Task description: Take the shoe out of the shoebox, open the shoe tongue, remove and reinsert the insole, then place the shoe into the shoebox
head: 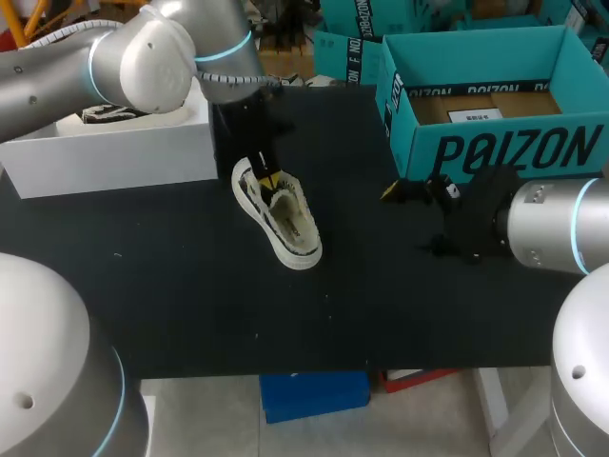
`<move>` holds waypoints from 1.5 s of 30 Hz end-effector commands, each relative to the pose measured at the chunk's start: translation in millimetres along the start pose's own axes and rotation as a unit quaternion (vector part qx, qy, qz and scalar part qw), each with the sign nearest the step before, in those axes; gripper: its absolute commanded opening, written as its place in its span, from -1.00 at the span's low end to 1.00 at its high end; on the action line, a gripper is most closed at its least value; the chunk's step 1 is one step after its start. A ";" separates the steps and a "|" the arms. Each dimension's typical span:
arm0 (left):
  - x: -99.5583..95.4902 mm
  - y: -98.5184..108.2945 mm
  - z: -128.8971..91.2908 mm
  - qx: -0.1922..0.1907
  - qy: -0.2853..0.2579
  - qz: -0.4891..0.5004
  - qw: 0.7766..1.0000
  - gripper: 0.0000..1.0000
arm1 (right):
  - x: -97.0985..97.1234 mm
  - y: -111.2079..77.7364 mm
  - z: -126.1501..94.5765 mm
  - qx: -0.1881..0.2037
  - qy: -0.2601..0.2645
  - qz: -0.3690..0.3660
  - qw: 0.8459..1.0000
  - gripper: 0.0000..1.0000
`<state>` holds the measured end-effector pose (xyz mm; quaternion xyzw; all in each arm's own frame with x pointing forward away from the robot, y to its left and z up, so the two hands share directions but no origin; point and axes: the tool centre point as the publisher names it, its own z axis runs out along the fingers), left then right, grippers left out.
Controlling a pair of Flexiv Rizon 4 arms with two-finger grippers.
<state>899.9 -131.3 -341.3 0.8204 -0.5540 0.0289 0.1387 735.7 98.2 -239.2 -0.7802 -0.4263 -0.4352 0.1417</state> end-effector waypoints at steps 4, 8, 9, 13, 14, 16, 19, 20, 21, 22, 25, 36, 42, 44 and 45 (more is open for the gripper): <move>3.4 -3.0 23.3 -0.015 0.000 -0.004 1.000 -1.00 | -4.6 2.1 -3.7 0.015 0.005 0.004 1.000 1.00; 4.7 -0.3 30.1 -0.022 -0.002 -0.004 1.000 -1.00 | -4.6 2.1 -3.7 0.015 0.005 0.004 1.000 1.00; 4.7 -0.1 30.6 -0.023 -0.002 -0.004 1.000 -1.00 | -4.6 2.1 -3.7 0.015 0.005 0.004 1.000 1.00; 2.7 0.4 23.0 -0.023 0.003 -0.003 1.000 -1.00 | -4.6 2.1 -3.7 0.015 0.005 0.004 1.000 1.00; 1.6 0.9 18.2 -0.023 0.005 -0.002 1.000 -1.00 | -4.6 2.1 -3.7 0.015 0.005 0.004 1.000 1.00; -1.0 1.2 7.6 -0.019 0.009 0.001 1.000 -1.00 | -4.6 2.1 -3.7 0.015 0.005 0.004 1.000 1.00; -6.4 1.6 -13.3 -0.008 0.017 0.006 1.000 -1.00 | -4.6 2.1 -3.7 0.015 0.005 0.004 1.000 1.00; -8.1 1.4 -21.0 -0.003 0.019 0.008 1.000 -1.00 | -4.6 2.1 -3.7 0.015 0.005 0.004 1.000 1.00; -9.9 1.9 -28.1 0.002 0.020 0.009 1.000 -1.00 | -4.6 2.1 -3.7 0.015 0.005 0.004 1.000 1.00; -11.8 2.7 -34.9 0.006 0.022 0.010 1.000 -1.00 | -4.6 2.1 -3.7 0.015 0.005 0.004 1.000 1.00; -17.9 4.8 -51.2 0.017 0.021 0.009 1.000 -1.00 | -4.6 2.1 -3.7 0.015 0.005 0.004 1.000 1.00; -61.2 2.5 -62.3 0.037 -0.012 -0.019 0.999 -1.00 | -4.6 2.1 -3.7 0.015 0.005 0.004 1.000 1.00; -86.5 -1.6 -53.7 0.038 -0.039 -0.004 0.998 -1.00 | -4.6 2.1 -3.7 0.015 0.005 0.004 1.000 1.00; -92.3 -2.3 -53.1 0.043 -0.046 -0.001 0.998 -1.00 | -4.6 2.1 -3.7 0.015 0.005 0.004 1.000 1.00; -97.0 -2.7 -53.2 0.041 -0.046 0.007 0.998 -1.00 | -4.6 2.1 -3.7 0.015 0.005 0.004 1.000 1.00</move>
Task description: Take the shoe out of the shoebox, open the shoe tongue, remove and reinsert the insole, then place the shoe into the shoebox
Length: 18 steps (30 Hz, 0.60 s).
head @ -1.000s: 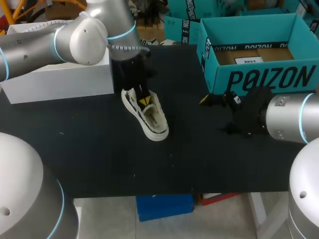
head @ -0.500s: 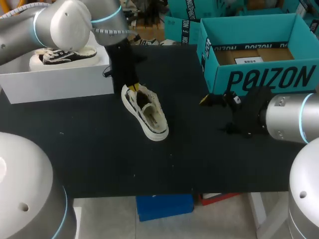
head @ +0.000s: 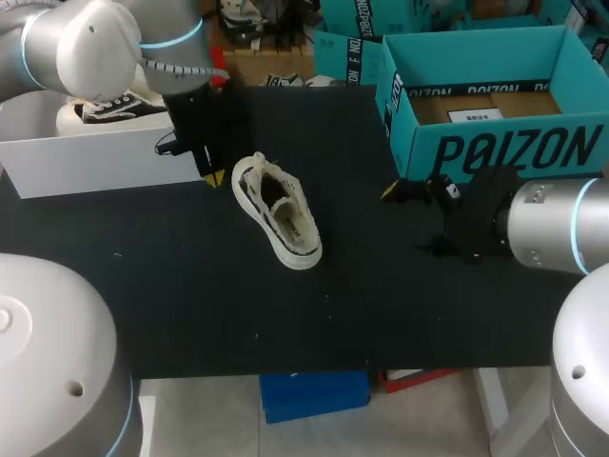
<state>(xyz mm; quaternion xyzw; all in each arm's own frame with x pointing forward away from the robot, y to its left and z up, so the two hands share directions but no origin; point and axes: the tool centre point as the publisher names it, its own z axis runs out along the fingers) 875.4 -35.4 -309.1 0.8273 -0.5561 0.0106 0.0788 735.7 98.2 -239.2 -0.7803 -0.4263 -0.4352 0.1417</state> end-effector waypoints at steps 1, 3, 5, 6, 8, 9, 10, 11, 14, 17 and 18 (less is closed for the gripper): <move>-9.6 1.8 0.9 0.004 -0.001 0.013 1.000 -1.00 | -4.6 2.1 -3.7 0.015 0.005 0.004 1.000 1.00; -15.3 1.5 1.6 0.010 -0.006 0.027 1.000 -1.00 | -4.6 2.1 -3.7 0.015 0.005 0.004 1.000 1.00; -19.4 3.6 1.4 0.023 -0.017 0.052 0.998 -1.00 | -4.6 2.1 -3.7 0.015 0.005 0.004 1.000 1.00; -20.6 4.5 1.4 0.032 -0.022 0.072 0.997 -1.00 | -4.6 2.1 -3.7 0.015 0.005 0.004 1.000 1.00; -22.1 7.5 1.6 0.049 -0.034 0.114 0.992 -1.00 | -4.6 2.1 -3.7 0.015 0.005 0.004 1.000 1.00; -22.9 9.0 1.5 0.052 -0.034 0.130 0.990 -1.00 | -4.6 2.1 -3.7 0.015 0.005 0.004 1.000 1.00; -24.2 10.0 0.5 0.048 -0.026 0.140 0.989 -1.00 | -4.6 2.1 -3.7 0.015 0.005 0.004 1.000 1.00; -25.4 10.0 -0.5 0.047 -0.020 0.148 0.988 -1.00 | -4.6 2.1 -3.7 0.015 0.005 0.004 1.000 1.00; -28.2 8.0 -1.3 0.047 -0.016 0.156 0.987 -1.00 | -4.6 2.1 -3.7 0.015 0.005 0.004 1.000 1.00; -29.1 7.5 -1.5 0.038 -0.011 0.157 0.987 1.00 | -4.6 2.1 -3.7 0.015 0.005 0.004 1.000 1.00; -29.1 7.5 -1.5 0.038 -0.011 0.157 0.987 1.00 | -4.6 2.1 -3.7 0.015 0.005 0.004 1.000 1.00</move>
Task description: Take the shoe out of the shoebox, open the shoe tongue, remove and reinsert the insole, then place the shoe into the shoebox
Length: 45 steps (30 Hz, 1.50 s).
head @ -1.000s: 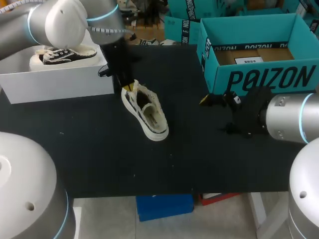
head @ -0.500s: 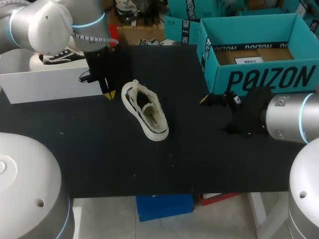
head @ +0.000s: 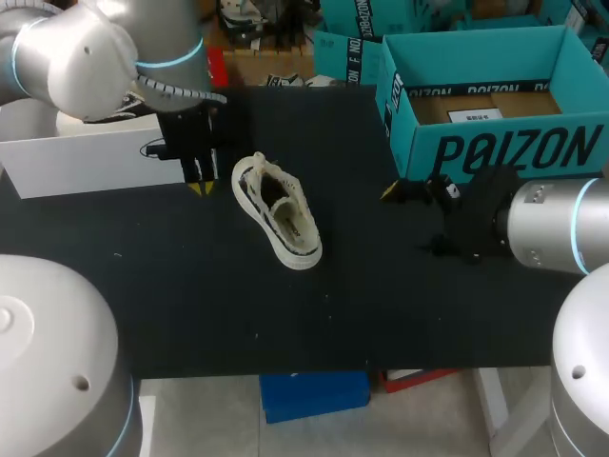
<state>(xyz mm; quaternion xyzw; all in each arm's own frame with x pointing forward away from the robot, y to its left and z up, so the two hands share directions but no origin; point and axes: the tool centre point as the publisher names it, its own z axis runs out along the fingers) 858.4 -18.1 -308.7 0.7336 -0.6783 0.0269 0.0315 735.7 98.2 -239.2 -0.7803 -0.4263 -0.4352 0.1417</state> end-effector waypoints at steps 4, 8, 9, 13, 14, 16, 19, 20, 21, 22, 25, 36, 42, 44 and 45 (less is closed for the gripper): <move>-7.1 0.3 0.6 0.001 0.010 0.001 1.000 1.00 | 5.0 13.0 -4.6 0.045 -0.036 -0.025 0.998 1.00; -7.1 0.3 0.6 0.001 0.010 0.001 1.000 1.00 | 20.5 24.4 5.7 0.082 -0.099 -0.131 0.983 1.00; -7.1 0.3 0.6 0.001 0.010 0.001 1.000 1.00 | 24.4 25.8 9.5 0.093 -0.116 -0.158 0.976 1.00; -7.1 0.3 0.6 0.001 0.010 0.001 1.000 1.00 | 36.0 31.8 24.7 0.130 -0.161 -0.247 0.947 1.00; -7.1 0.3 0.6 0.001 0.010 0.001 1.000 1.00 | 37.6 33.3 28.1 0.142 -0.166 -0.262 0.940 1.00; -7.1 0.3 0.6 0.001 0.010 0.001 1.000 1.00 | 40.1 35.4 35.9 0.170 -0.190 -0.301 0.919 1.00; -7.1 0.3 0.6 0.001 0.010 0.001 1.000 1.00 | 43.0 38.0 45.2 0.208 -0.210 -0.341 0.892 1.00; -7.1 0.3 0.6 0.001 0.010 0.001 1.000 1.00 | 44.2 38.8 48.7 0.223 -0.220 -0.361 0.879 1.00; -7.1 0.3 0.6 0.001 0.010 0.001 1.000 1.00 | 45.5 38.7 52.1 0.239 -0.229 -0.380 0.864 1.00; -7.1 0.3 0.6 0.001 0.010 0.001 1.000 1.00 | 46.9 38.5 55.4 0.256 -0.239 -0.401 0.847 1.00; -7.1 0.3 0.6 0.001 0.010 0.001 1.000 1.00 | 47.8 37.9 63.3 0.317 -0.277 -0.476 0.772 1.00; -7.1 0.3 0.6 0.001 0.010 0.001 1.000 1.00 | 47.8 37.9 63.3 0.317 -0.277 -0.476 0.772 1.00; -7.1 0.3 0.6 0.001 0.010 0.001 1.000 1.00 | 47.6 38.3 63.1 0.326 -0.280 -0.482 0.763 1.00; -7.1 0.3 0.6 0.001 0.010 0.001 1.000 1.00 | 52.9 41.7 68.9 0.348 -0.292 -0.495 0.741 1.00; -7.1 0.3 0.6 0.001 0.010 0.001 1.000 1.00 | 56.1 44.5 72.7 0.359 -0.303 -0.500 0.728 1.00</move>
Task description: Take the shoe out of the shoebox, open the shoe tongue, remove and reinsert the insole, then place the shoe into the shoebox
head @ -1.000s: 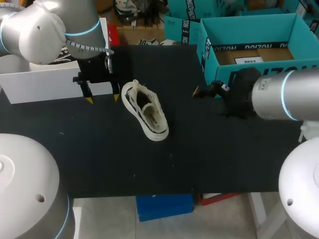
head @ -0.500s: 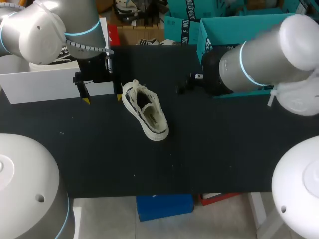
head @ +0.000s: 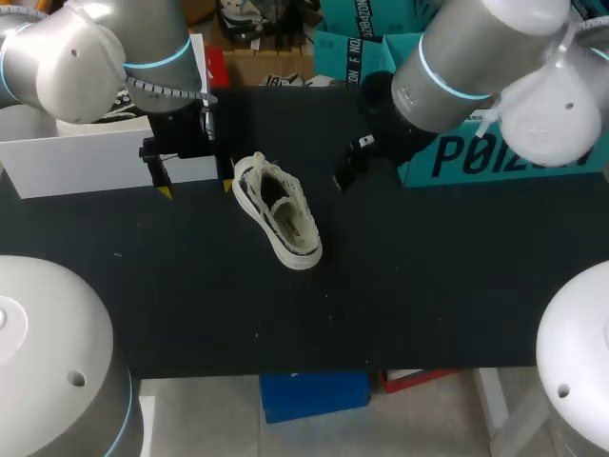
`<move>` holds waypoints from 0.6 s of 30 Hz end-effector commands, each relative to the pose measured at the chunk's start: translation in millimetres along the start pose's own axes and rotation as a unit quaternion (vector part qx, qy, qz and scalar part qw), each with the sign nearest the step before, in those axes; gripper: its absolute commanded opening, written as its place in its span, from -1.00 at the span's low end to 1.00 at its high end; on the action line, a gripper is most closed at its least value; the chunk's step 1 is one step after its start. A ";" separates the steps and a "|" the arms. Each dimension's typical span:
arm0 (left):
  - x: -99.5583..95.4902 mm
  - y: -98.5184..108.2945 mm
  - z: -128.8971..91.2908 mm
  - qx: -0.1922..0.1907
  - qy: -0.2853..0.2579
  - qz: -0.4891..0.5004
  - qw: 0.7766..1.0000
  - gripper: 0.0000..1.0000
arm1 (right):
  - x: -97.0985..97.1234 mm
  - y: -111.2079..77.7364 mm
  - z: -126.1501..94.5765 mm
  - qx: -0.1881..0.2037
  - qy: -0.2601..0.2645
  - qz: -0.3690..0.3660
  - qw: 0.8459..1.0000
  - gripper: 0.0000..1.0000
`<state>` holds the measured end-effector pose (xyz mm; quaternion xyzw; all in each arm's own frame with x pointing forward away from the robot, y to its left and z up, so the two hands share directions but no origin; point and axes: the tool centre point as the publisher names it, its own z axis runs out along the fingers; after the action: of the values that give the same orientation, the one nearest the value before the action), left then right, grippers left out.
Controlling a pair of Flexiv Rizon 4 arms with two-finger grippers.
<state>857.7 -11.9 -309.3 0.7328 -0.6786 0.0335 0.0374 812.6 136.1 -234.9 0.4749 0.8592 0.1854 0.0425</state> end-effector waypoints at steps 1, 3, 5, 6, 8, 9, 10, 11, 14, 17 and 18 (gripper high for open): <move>-0.7 0.2 0.4 0.000 0.001 0.001 1.000 1.00 | -1.0 21.4 2.2 0.220 -0.023 -0.054 0.974 1.00; -0.7 0.2 0.4 0.000 0.001 0.001 1.000 1.00 | -3.4 32.3 6.7 0.240 -0.035 -0.071 0.968 1.00; -0.7 0.2 0.4 0.000 0.001 0.001 1.000 1.00 | -2.5 42.2 14.4 0.257 -0.038 -0.090 0.961 1.00; -0.7 0.2 0.4 0.000 0.001 0.001 1.000 1.00 | -1.6 46.2 19.0 0.271 -0.042 -0.098 0.957 1.00; -0.7 0.2 0.4 0.000 0.001 0.001 1.000 1.00 | 0.1 53.0 28.3 0.290 -0.048 -0.110 0.950 1.00; -0.7 0.2 0.4 0.000 0.001 0.001 1.000 1.00 | 0.3 55.4 32.7 0.297 -0.048 -0.114 0.947 1.00; -0.7 0.2 0.4 0.000 0.001 0.001 1.000 1.00 | 1.5 58.3 38.2 0.307 -0.049 -0.121 0.943 1.00; -0.7 0.2 0.4 0.000 0.001 0.001 1.000 1.00 | 2.2 60.5 43.1 0.317 -0.052 -0.126 0.938 1.00; -0.7 0.2 0.4 0.000 0.001 0.001 1.000 1.00 | 5.8 66.3 58.3 0.331 -0.050 -0.130 0.933 1.00; -0.7 0.2 0.4 0.000 0.001 0.001 1.000 1.00 | 10.3 70.2 74.7 0.342 -0.045 -0.127 0.930 1.00; -0.7 0.2 0.4 0.000 0.001 0.001 1.000 1.00 | 11.0 70.7 77.3 0.343 -0.044 -0.126 0.930 1.00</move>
<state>857.8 -11.8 -309.3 0.7328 -0.6785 0.0335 0.0374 867.8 183.4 -260.5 0.3591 0.9302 0.0718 0.0257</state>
